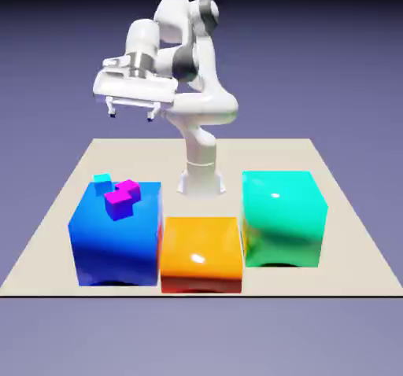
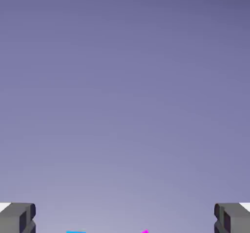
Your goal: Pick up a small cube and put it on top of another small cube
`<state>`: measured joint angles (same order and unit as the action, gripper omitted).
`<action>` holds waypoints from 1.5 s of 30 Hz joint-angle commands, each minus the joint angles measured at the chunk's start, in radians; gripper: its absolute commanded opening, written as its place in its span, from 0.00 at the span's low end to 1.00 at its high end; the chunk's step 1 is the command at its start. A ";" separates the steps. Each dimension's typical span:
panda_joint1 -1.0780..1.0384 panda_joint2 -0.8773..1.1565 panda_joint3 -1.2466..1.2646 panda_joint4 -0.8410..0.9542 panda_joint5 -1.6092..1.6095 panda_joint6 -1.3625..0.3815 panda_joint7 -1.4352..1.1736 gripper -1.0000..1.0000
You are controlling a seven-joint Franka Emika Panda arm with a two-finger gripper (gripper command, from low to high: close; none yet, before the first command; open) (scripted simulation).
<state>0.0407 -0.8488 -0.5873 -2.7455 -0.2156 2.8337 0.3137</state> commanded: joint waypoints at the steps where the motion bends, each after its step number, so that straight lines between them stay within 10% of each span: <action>1: 0.002 -0.017 -0.036 0.004 -0.013 -0.013 -0.026 0.50; 45: 0.146 -0.744 -1.577 0.180 -0.612 -0.443 -1.086 0.50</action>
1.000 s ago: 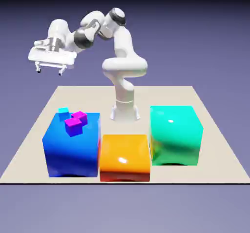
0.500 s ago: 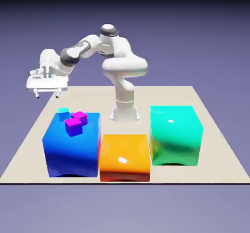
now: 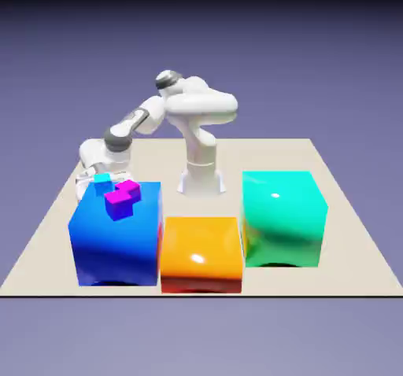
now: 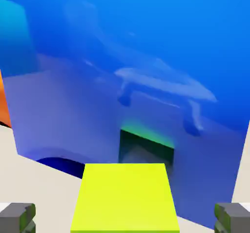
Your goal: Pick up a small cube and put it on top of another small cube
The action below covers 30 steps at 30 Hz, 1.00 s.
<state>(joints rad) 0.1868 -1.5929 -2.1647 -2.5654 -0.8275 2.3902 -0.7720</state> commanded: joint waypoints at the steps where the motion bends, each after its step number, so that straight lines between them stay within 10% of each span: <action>1: 0.036 -0.014 -0.033 0.007 -0.029 0.040 0.007 0.50; 2: 0.059 -0.022 -0.055 0.012 -0.047 0.065 0.011 0.50; 3: 0.059 -0.022 -0.055 0.012 -0.047 0.065 0.011 0.00; 30: 0.301 0.837 0.778 0.155 0.551 -0.595 -0.388 0.00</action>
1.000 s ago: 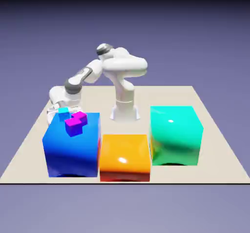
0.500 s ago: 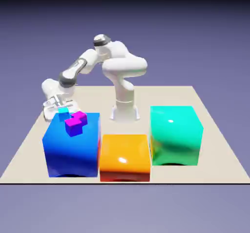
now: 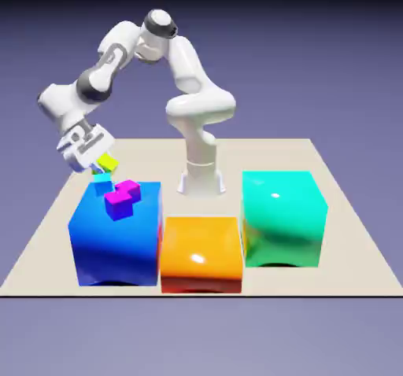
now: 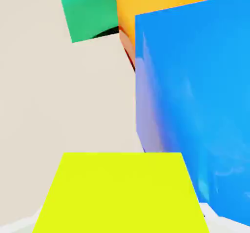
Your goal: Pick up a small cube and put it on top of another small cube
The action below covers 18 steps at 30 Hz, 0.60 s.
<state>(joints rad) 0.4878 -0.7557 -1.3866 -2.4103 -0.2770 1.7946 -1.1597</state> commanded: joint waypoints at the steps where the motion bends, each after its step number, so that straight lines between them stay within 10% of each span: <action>1: 0.022 0.036 0.036 0.004 0.024 -0.008 -0.003 0.00; 11: 0.277 0.263 0.358 -0.035 0.183 0.212 0.245 0.00; 18: 0.257 0.061 0.240 -0.119 0.069 0.516 0.509 0.00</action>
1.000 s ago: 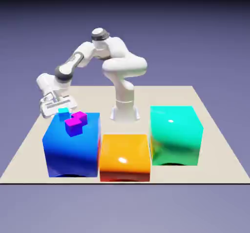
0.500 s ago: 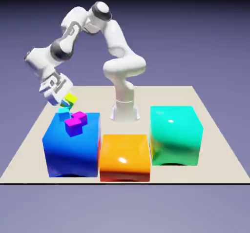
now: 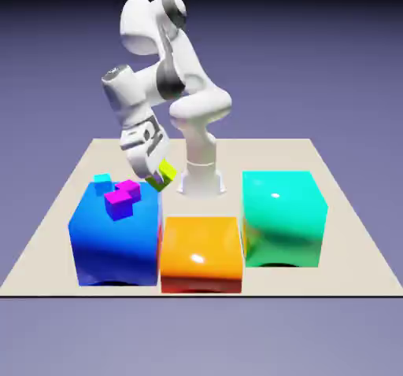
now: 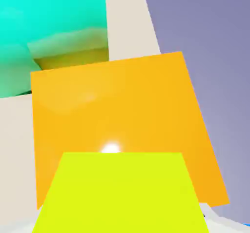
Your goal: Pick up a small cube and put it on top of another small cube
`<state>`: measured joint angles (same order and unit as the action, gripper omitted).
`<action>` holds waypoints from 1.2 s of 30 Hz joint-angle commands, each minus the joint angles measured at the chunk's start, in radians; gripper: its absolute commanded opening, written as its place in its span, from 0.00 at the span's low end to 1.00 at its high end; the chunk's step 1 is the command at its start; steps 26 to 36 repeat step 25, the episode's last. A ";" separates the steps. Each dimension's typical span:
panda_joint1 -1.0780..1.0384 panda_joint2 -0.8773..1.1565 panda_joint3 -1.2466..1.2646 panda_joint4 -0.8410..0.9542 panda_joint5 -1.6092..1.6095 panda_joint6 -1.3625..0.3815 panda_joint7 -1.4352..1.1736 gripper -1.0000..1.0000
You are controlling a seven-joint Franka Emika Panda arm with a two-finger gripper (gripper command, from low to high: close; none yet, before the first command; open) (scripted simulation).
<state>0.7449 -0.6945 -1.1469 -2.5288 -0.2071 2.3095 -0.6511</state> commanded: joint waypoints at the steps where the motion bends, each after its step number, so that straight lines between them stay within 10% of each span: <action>1: -0.006 -0.033 -0.021 -0.012 -0.019 0.045 0.037 0.00; 22: 0.140 -0.422 -0.470 -0.134 -0.287 0.840 0.545 0.00; 23: 0.140 -0.422 -0.470 -0.134 -0.287 0.840 0.545 1.00; 36: 0.104 -0.434 -0.445 -0.142 -0.286 0.812 0.548 1.00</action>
